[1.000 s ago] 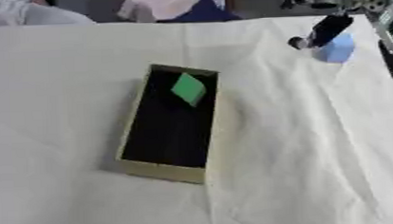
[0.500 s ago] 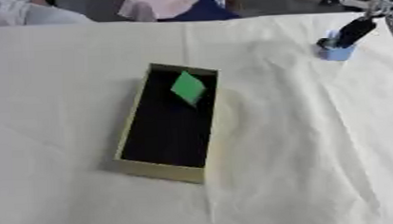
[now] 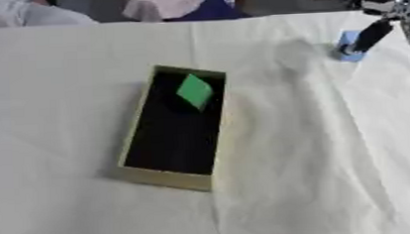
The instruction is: Pick up objects on the table and place them in the box.
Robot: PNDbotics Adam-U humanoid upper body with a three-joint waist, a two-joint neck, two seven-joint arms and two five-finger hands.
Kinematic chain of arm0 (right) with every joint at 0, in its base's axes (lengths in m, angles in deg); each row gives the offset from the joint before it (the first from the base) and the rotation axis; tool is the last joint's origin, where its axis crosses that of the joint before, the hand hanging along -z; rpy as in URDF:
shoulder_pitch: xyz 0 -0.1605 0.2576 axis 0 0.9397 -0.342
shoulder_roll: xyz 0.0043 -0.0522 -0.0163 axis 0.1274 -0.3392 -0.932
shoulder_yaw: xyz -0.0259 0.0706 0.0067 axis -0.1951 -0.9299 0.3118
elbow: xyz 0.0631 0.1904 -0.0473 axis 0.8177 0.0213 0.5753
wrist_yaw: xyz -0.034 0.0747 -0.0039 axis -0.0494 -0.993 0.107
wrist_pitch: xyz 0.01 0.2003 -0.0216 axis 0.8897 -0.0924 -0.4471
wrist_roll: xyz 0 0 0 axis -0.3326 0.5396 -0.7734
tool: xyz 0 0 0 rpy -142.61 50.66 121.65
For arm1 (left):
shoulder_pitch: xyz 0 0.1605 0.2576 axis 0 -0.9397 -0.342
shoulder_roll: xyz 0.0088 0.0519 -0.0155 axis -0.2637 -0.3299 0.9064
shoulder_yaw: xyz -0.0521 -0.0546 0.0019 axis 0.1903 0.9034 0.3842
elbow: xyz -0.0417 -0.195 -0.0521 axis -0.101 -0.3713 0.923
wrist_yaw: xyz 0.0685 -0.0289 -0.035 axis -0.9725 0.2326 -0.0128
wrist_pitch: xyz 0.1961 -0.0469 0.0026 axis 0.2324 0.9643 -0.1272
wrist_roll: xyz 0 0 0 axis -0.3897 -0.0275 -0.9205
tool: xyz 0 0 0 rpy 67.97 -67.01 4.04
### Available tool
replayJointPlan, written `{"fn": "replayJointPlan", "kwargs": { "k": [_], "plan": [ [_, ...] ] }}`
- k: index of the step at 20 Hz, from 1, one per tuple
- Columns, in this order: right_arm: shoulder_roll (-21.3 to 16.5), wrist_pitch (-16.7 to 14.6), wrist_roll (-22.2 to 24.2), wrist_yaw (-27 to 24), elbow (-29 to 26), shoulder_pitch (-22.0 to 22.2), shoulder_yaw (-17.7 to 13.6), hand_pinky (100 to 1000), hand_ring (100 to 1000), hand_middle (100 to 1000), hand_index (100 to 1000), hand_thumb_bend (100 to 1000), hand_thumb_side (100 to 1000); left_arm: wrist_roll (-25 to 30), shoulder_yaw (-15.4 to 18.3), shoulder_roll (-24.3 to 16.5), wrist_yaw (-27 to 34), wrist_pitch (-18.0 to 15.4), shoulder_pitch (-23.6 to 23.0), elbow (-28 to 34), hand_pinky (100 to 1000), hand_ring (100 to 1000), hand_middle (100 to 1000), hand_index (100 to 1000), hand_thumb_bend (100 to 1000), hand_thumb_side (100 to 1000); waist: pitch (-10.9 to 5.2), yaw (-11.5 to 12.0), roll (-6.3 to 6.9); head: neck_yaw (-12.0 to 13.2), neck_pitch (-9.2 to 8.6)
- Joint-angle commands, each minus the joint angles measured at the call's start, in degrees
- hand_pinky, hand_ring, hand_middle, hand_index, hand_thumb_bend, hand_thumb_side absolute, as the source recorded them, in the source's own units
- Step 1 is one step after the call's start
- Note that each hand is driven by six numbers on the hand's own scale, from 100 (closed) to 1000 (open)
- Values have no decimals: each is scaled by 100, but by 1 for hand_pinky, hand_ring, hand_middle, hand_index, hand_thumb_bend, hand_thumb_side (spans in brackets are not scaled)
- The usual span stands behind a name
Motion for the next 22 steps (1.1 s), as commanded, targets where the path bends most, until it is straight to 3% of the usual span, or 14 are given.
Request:
{"fn": "replayJointPlan", "kwargs": {
  "k": [1,7,10,11,16,17,22],
  "plan": [
    [-57,159,-8,176,25,-194,-127,927,972,942,1000,421,323,-5,70,-92,-27,-6,53,115,730,786,758,876,314,926,-71,5,15,-12,29],
    [46,513,106,447,235,-362,-306,927,973,949,1000,457,260,-2,69,-81,-24,-6,55,115,730,787,758,876,312,927,-45,15,42,-34,29],
    [90,721,150,548,314,-437,-414,923,964,944,1000,499,115,3,65,-72,-23,-3,60,115,730,787,758,876,308,928,-23,20,58,-35,29],
    [103,791,162,579,329,-459,-445,922,960,941,1000,467,100,6,64,-70,-22,-2,61,115,730,787,758,876,306,925,-17,22,63,-37,29],
    [162,1056,174,667,296,-527,-566,918,952,935,1000,421,100,19,63,-60,-13,-4,67,115,730,787,758,876,303,920,11,22,86,-44,29],
    [168,1086,179,680,290,-533,-578,917,951,935,1000,377,100,20,64,-59,-13,-3,69,115,730,787,758,876,302,918,15,21,88,-43,29],
    [198,1308,221,831,288,-592,-649,913,947,931,1000,360,100,23,62,-53,-11,-6,79,115,730,787,759,876,300,918,44,21,105,-54,29]
  ]
}}
